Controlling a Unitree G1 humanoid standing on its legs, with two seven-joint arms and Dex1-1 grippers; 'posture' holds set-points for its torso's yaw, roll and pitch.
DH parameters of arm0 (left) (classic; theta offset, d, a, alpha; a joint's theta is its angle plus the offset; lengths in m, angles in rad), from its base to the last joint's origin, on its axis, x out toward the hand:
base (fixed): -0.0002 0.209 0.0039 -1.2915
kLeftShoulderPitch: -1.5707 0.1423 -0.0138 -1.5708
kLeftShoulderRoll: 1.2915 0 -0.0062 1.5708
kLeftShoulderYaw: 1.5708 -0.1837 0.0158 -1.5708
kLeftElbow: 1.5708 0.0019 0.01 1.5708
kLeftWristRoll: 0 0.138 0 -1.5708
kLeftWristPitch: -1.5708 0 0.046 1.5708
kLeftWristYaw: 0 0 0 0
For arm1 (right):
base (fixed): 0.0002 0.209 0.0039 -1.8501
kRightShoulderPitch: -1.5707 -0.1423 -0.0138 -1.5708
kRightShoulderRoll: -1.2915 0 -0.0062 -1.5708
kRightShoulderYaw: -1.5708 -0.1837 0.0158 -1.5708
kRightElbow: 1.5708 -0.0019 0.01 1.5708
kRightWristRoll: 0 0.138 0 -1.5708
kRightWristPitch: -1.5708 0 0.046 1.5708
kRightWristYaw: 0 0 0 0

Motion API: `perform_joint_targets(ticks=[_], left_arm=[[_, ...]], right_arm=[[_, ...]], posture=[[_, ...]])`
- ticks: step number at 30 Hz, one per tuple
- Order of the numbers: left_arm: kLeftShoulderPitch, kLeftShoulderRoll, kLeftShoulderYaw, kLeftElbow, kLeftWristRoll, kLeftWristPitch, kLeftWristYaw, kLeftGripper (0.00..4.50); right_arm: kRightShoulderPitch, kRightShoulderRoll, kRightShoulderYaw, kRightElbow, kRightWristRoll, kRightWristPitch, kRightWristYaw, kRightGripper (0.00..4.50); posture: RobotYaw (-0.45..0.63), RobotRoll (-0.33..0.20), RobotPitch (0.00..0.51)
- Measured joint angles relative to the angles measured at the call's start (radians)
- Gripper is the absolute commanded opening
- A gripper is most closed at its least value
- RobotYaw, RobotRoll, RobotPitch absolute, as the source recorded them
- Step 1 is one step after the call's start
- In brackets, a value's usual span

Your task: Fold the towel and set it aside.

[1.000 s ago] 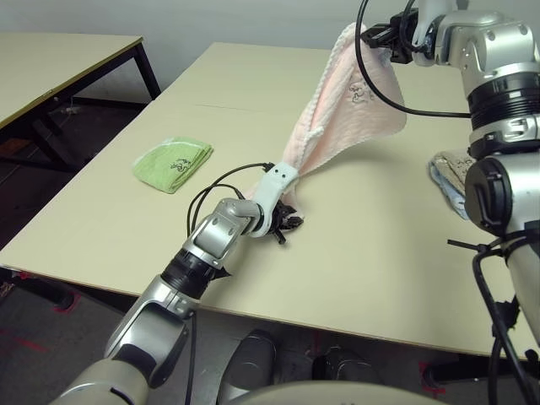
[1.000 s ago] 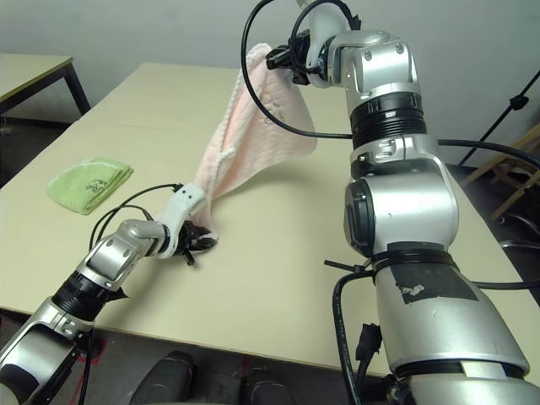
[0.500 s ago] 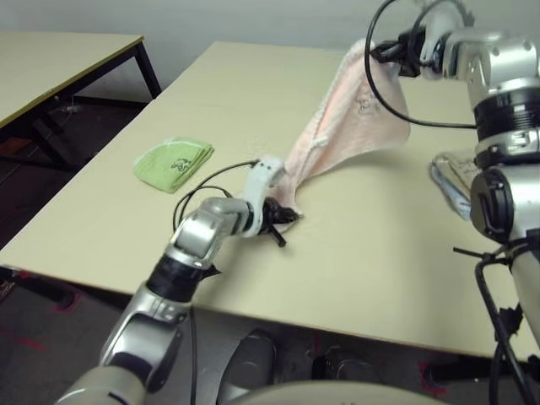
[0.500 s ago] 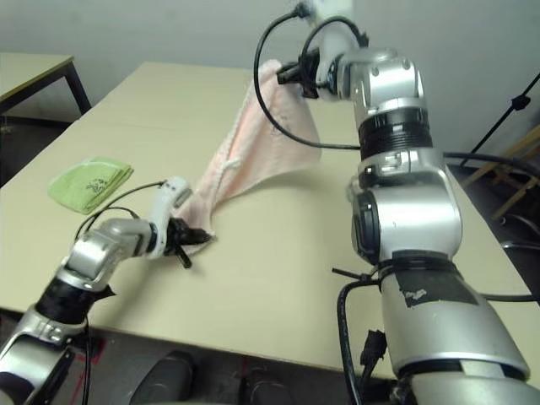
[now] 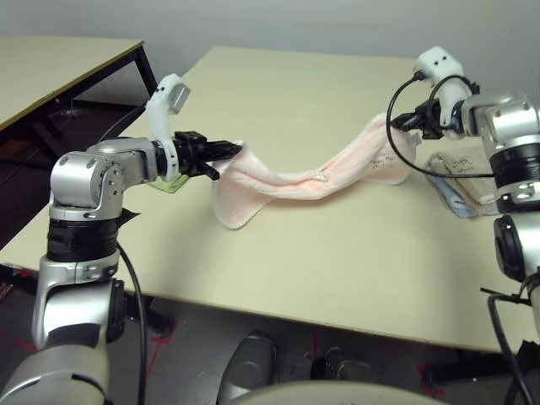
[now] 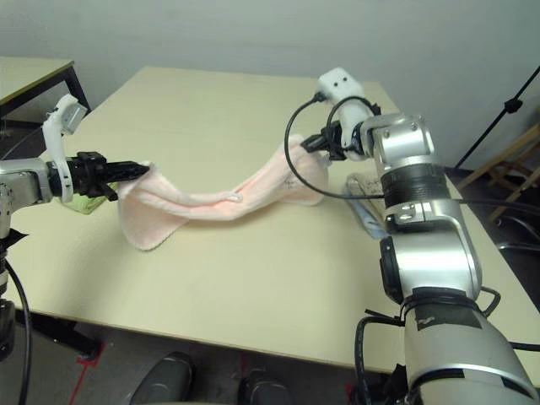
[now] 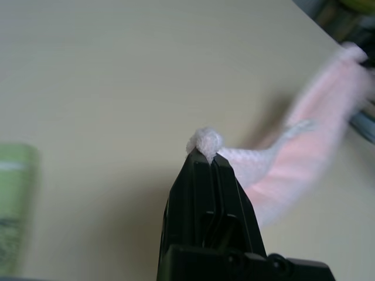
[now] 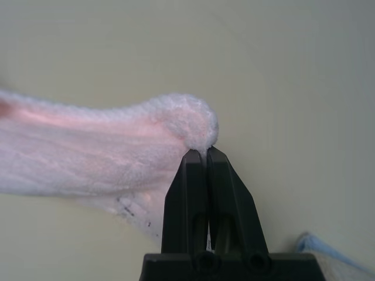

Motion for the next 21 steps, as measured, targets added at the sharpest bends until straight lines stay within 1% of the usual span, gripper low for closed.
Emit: perform_joint_targets(ticks=[3,6,9,10,12,13,16,17,19,21], left_arm=[[-0.104,-0.031,0.008,0.198,0.063,-0.216,0.063,0.04],[-0.173,-0.074,0.030,0.338,0.089,-0.408,0.103,0.04],[-0.206,-0.088,0.042,0.420,0.095,-0.552,0.105,0.04],[-0.207,-0.088,0.050,0.430,0.093,-0.593,0.088,0.04],[-0.202,-0.084,0.054,0.435,0.089,-0.628,0.045,0.04],[-0.185,-0.075,0.053,0.425,0.088,-0.630,0.016,0.04],[-0.054,-0.043,0.046,0.352,0.080,-0.608,-0.083,0.04],[0.006,-0.036,0.045,0.329,0.073,-0.586,-0.112,0.04],[0.083,-0.033,0.044,0.302,0.069,-0.554,-0.141,0.04],[0.147,-0.032,0.043,0.257,0.062,-0.522,-0.164,0.04]], right_arm=[[-0.078,0.027,-0.049,0.118,0.008,-0.135,-0.090,0.00],[-0.156,0.046,-0.119,0.167,0.038,-0.267,-0.203,0.00],[-0.194,0.046,-0.172,0.187,0.059,-0.362,-0.261,0.00],[-0.194,0.042,-0.189,0.192,0.070,-0.384,-0.258,0.00],[-0.188,0.029,-0.207,0.193,0.086,-0.387,-0.226,0.00],[-0.178,0.022,-0.212,0.189,0.097,-0.382,-0.198,0.00],[-0.079,-0.020,-0.230,0.128,0.129,-0.333,-0.083,0.00],[-0.017,-0.039,-0.232,0.097,0.142,-0.309,-0.037,0.00],[0.080,-0.049,-0.231,0.048,0.153,-0.259,0.019,0.00],[0.198,-0.055,-0.224,-0.048,0.165,-0.198,0.089,0.00]], posture=[[0.25,0.000,0.031],[0.25,0.000,0.031],[0.25,0.000,0.032],[0.24,0.000,0.034],[0.23,0.000,0.037],[0.23,0.000,0.038],[0.23,0.000,0.042],[0.23,0.000,0.046],[0.22,0.000,0.047],[0.22,0.000,0.047]])
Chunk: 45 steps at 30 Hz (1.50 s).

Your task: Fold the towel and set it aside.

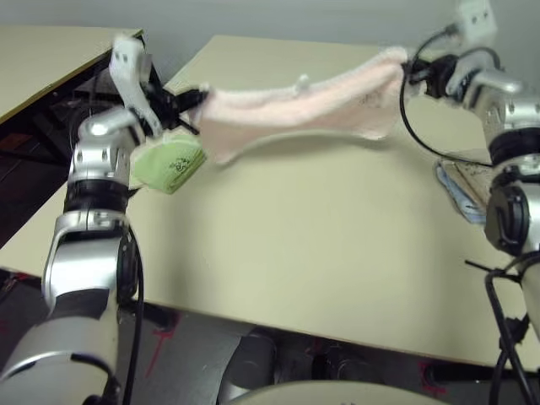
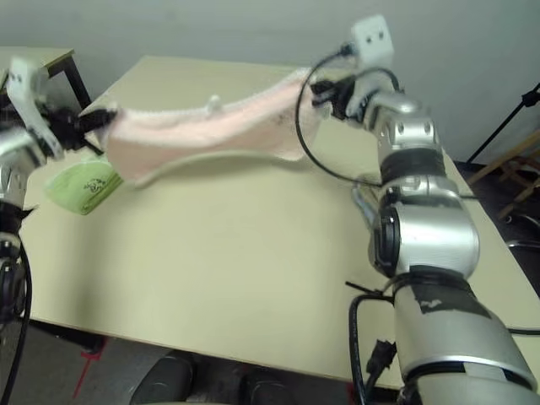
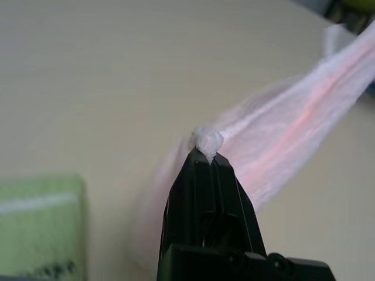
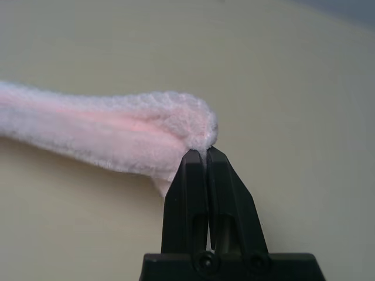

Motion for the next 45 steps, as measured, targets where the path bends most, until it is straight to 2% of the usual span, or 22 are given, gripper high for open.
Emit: perform_joint_targets(ticks=[2,7,16,20,24,28,33,45], left_arm=[[0.042,0.003,0.000,-0.043,-0.013,0.040,-0.019,0.04],[0.133,0.030,-0.031,-0.157,-0.018,0.131,-0.084,0.04],[0.264,0.204,-0.117,-0.415,-0.082,0.414,-0.282,0.04],[0.296,0.257,-0.157,-0.472,-0.093,0.473,-0.334,0.04],[0.296,0.258,-0.157,-0.472,-0.087,0.463,-0.328,0.04],[0.263,0.203,-0.153,-0.417,-0.059,0.344,-0.261,0.04],[0.235,0.180,-0.128,-0.329,-0.037,0.238,-0.211,0.04],[0.205,0.151,-0.125,-0.219,-0.030,0.185,-0.207,0.04]], right_arm=[[0.107,-0.017,0.016,-0.099,0.015,0.063,0.063,0.00],[0.281,-0.081,0.051,-0.331,0.037,0.210,0.172,0.00],[0.486,-0.256,0.157,-0.624,0.054,0.358,0.364,0.00],[0.509,-0.284,0.189,-0.687,0.066,0.390,0.409,0.00],[0.522,-0.293,0.197,-0.706,0.066,0.371,0.404,0.00],[0.470,-0.218,0.188,-0.610,0.055,0.251,0.307,0.00],[0.392,-0.184,0.179,-0.455,0.017,0.096,0.203,0.00],[0.315,-0.098,0.180,-0.274,-0.040,-0.091,0.130,0.00]], posture=[[0.22,0.000,0.049],[0.21,0.000,0.048],[0.21,0.000,0.045],[0.21,0.000,0.043],[0.21,0.000,0.044],[0.21,0.000,0.041],[0.22,0.000,0.041],[0.22,0.000,0.057]])
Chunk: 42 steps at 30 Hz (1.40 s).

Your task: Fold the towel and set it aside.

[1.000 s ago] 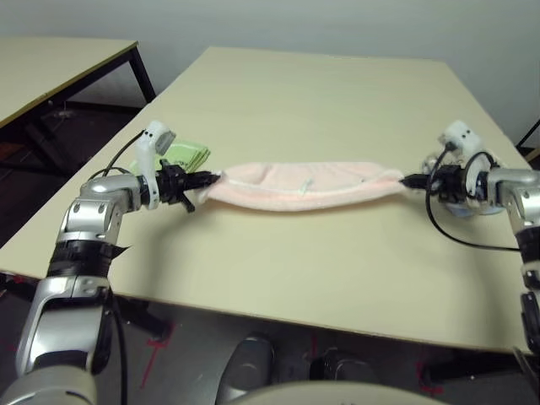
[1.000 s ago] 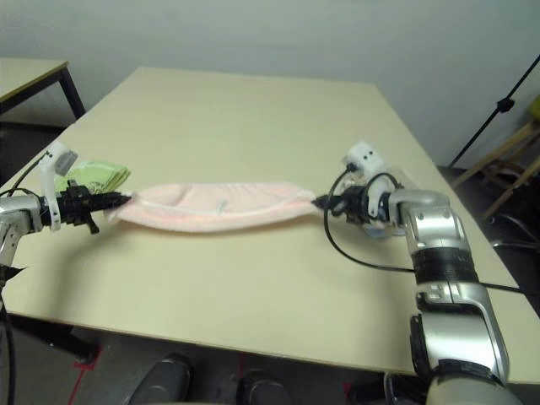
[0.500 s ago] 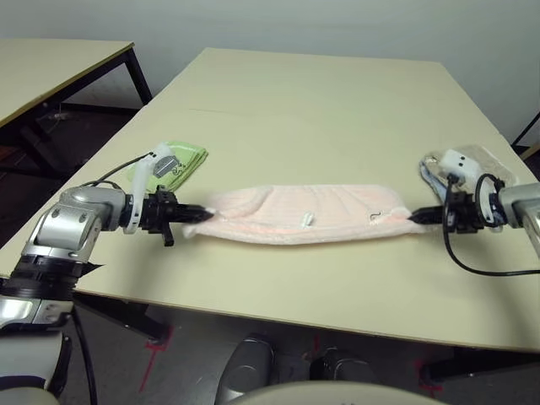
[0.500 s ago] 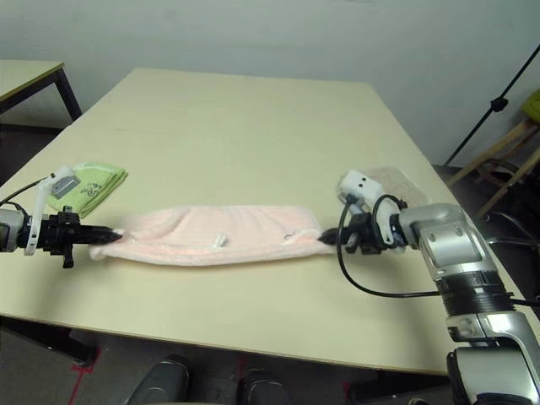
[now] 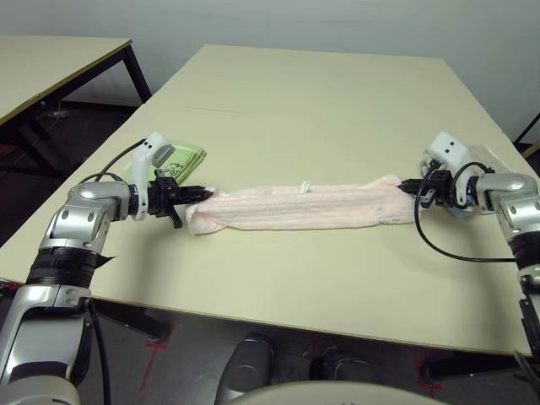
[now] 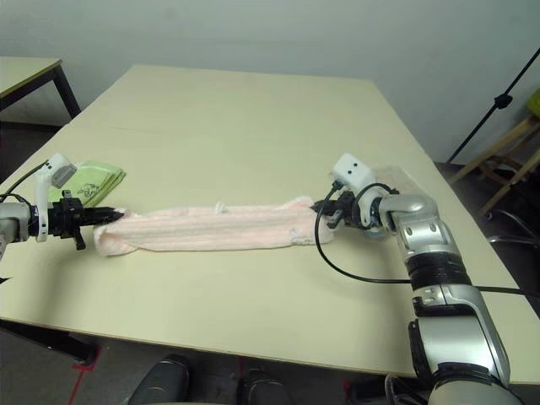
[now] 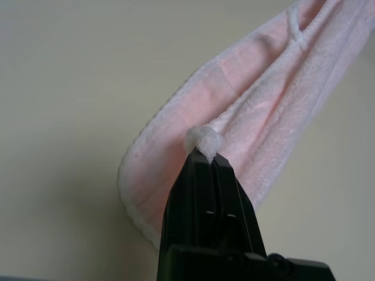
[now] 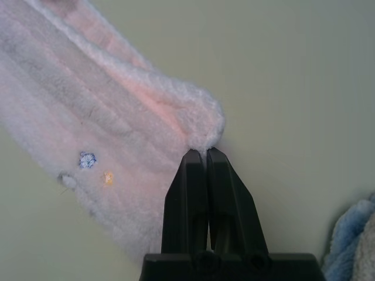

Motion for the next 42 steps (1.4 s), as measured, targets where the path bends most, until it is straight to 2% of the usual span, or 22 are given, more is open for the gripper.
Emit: perform_joint_targets(ticks=[1,3,4,6,14,15,16,19,22,25,28,35,37,40,42], left_arm=[[-0.005,-0.003,0.000,0.004,0.002,-0.002,0.001,0.04],[-0.007,-0.005,0.000,0.016,0.009,-0.010,0.007,0.49],[-0.009,-0.011,0.001,0.031,0.015,-0.019,0.017,0.72],[-0.021,-0.024,0.008,0.073,0.022,-0.035,0.049,1.35],[-0.104,-0.016,0.086,0.147,0.041,-0.092,0.154,4.16],[-0.107,-0.011,0.091,0.144,0.040,-0.090,0.160,4.45],[-0.107,-0.006,0.096,0.136,0.040,-0.086,0.161,4.48],[-0.084,-0.002,0.123,0.066,0.025,-0.034,0.176,4.48],[-0.043,-0.026,0.165,-0.079,-0.028,0.065,0.219,4.48],[0.013,-0.096,0.189,-0.255,-0.086,0.165,0.286,4.48],[0.068,-0.193,0.196,-0.397,-0.134,0.260,0.384,4.48],[0.142,-0.388,0.212,-0.571,-0.173,0.360,0.622,4.48],[0.170,-0.435,0.211,-0.607,-0.176,0.373,0.674,4.50],[0.201,-0.468,0.187,-0.661,-0.180,0.388,0.720,3.89],[0.228,-0.470,0.165,-0.686,-0.177,0.389,0.734,3.19]], right_arm=[[-0.005,0.004,0.000,0.009,-0.005,-0.010,-0.003,0.00],[-0.009,0.012,0.000,0.024,-0.015,-0.041,-0.017,0.00],[-0.012,0.020,0.000,0.039,-0.022,-0.065,-0.034,0.48],[-0.029,0.042,-0.001,0.077,-0.028,-0.109,-0.072,1.03],[-0.137,0.050,-0.053,0.168,-0.018,-0.176,-0.125,4.00],[-0.149,0.051,-0.061,0.174,-0.017,-0.181,-0.129,4.32],[-0.158,0.050,-0.072,0.179,-0.016,-0.184,-0.135,4.42],[-0.181,0.049,-0.103,0.195,-0.002,-0.177,-0.150,4.42],[-0.193,0.050,-0.150,0.175,0.040,-0.128,-0.155,4.42],[-0.154,0.066,-0.167,0.074,0.083,-0.068,-0.139,4.42],[-0.058,0.127,-0.183,-0.062,0.142,0.033,-0.144,4.42],[0.116,0.237,-0.188,-0.365,0.244,0.235,-0.206,4.42],[0.153,0.253,-0.186,-0.425,0.262,0.268,-0.216,4.04],[0.195,0.284,-0.177,-0.493,0.274,0.304,-0.232,3.14],[0.211,0.291,-0.171,-0.522,0.288,0.328,-0.242,2.35]], posture=[[0.22,0.000,0.059],[0.22,0.000,0.060],[0.22,0.000,0.061],[0.22,0.000,0.063],[0.22,0.000,0.070],[0.22,0.000,0.071],[0.22,0.000,0.071],[0.22,0.000,0.072],[0.23,0.000,0.076],[0.23,0.000,0.080],[0.23,0.000,0.080],[0.22,0.000,0.082],[0.22,0.000,0.082],[0.22,0.000,0.080],[0.22,0.000,0.080]])
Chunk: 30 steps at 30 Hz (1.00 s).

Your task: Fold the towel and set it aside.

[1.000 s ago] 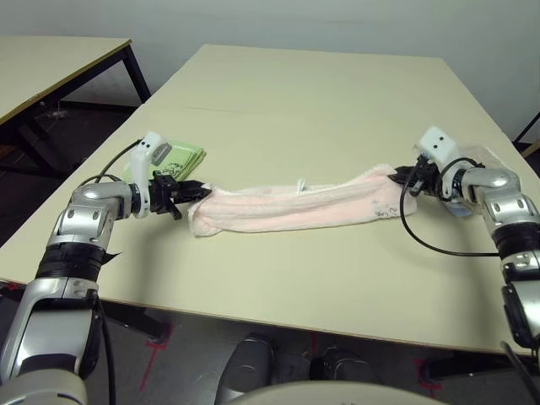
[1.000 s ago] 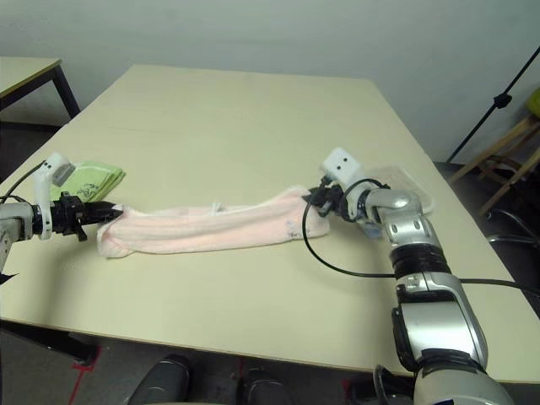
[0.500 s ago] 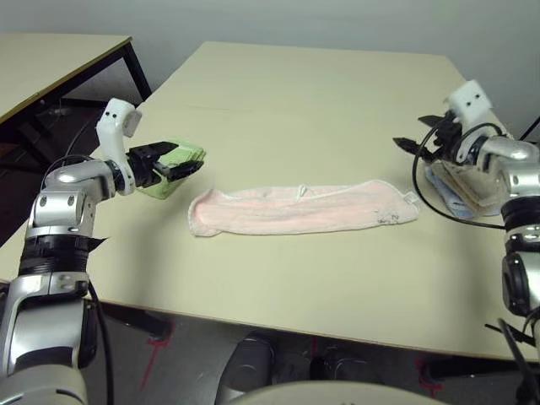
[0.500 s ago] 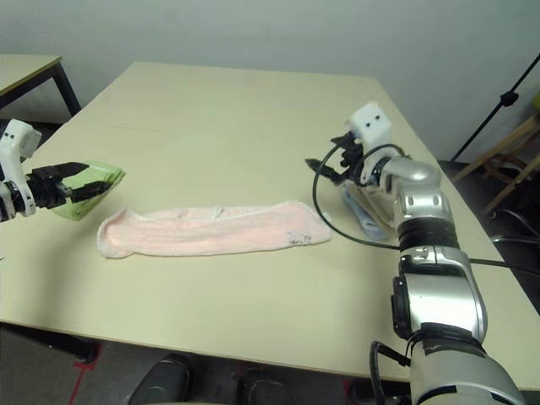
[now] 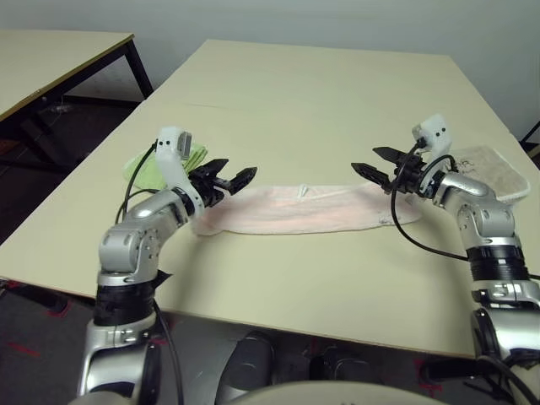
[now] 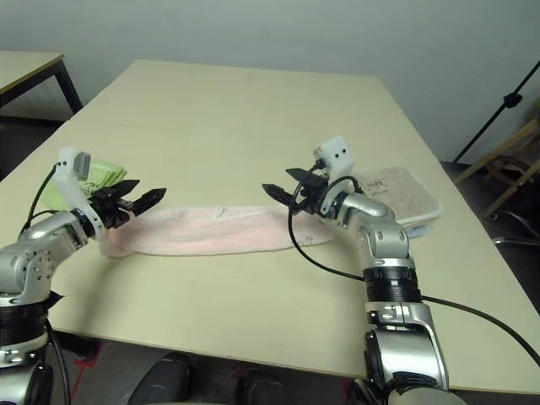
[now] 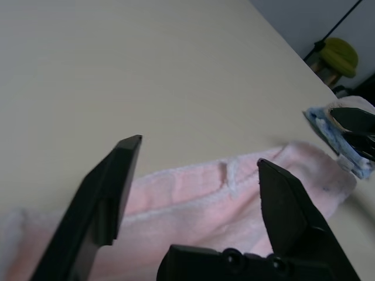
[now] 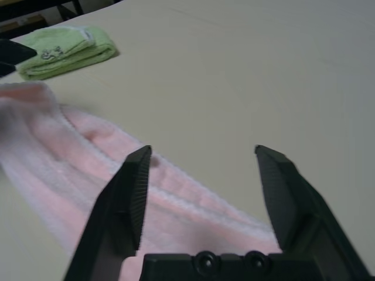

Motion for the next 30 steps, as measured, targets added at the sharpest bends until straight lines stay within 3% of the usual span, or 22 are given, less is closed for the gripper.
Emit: perform_joint_targets(ticks=[6,9,18,30], left_arm=[[0.081,0.044,-0.077,-0.014,0.064,-0.023,0.003,1.15],[0.097,0.057,-0.092,-0.018,0.084,-0.048,0.002,0.06],[0.162,0.112,-0.082,0.051,0.136,-0.145,-0.009,0.03],[0.117,0.152,0.051,0.397,0.174,-0.373,-0.018,0.03]], right_arm=[[0.059,-0.014,0.053,-0.049,-0.003,0.026,0.008,0.17],[0.075,-0.029,0.075,-0.049,-0.011,0.025,0.018,0.00],[0.097,-0.099,0.102,0.039,-0.075,-0.026,0.037,0.00],[-0.005,-0.116,0.101,0.432,-0.196,-0.256,0.009,0.00]], posture=[[0.22,0.000,0.077],[0.22,0.000,0.075],[0.22,0.000,0.066],[0.22,0.000,0.050]])
